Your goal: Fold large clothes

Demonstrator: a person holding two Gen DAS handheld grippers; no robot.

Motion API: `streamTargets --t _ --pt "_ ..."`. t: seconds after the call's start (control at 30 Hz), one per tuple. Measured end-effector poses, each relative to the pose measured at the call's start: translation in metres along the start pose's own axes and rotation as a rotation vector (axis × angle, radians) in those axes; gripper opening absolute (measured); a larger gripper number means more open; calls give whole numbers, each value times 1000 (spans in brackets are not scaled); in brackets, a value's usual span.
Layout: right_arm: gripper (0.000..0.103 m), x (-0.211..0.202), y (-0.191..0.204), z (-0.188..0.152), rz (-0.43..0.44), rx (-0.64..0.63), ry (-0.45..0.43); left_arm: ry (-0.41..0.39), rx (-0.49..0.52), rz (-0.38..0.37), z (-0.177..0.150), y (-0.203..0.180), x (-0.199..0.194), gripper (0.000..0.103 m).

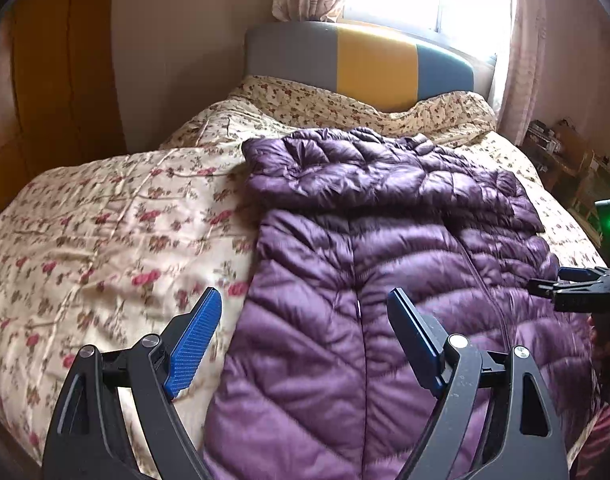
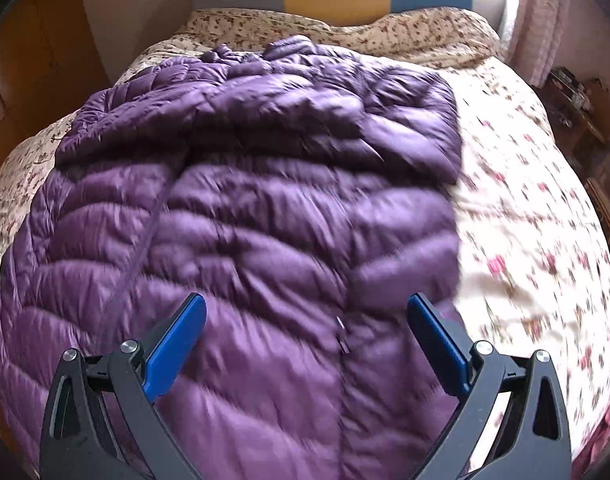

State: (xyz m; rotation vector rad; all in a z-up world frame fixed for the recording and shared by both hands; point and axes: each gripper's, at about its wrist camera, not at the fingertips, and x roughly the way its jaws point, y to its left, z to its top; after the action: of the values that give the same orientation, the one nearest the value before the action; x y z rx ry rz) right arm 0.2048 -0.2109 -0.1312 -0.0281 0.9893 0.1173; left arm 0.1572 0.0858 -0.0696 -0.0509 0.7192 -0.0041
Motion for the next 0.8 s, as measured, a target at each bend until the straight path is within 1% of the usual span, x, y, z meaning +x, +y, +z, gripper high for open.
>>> streamTargets --t 0.2,0.3,0.43,0.57,0.7,0.8 --pt "100 -21 -22 -26 -38 13 7 13 6 -1 -21 3 -11 84" --pt "100 -27 -31 -39 -39 30 22 16 18 1 -30 4 -16 84" --pt "100 -31 -39 -60 -11 58 54 27 21 -6 -40 5 -20 84" --pt "100 -34 -46 -81 44 105 76 39 25 -11 -47 5 -22 84" --pt "100 -37 -44 -92 80 128 82 64 13 -22 -56 7 -20 84" --pt "99 -39 -40 -96 100 121 86 76 11 -27 -61 7 -19 84"
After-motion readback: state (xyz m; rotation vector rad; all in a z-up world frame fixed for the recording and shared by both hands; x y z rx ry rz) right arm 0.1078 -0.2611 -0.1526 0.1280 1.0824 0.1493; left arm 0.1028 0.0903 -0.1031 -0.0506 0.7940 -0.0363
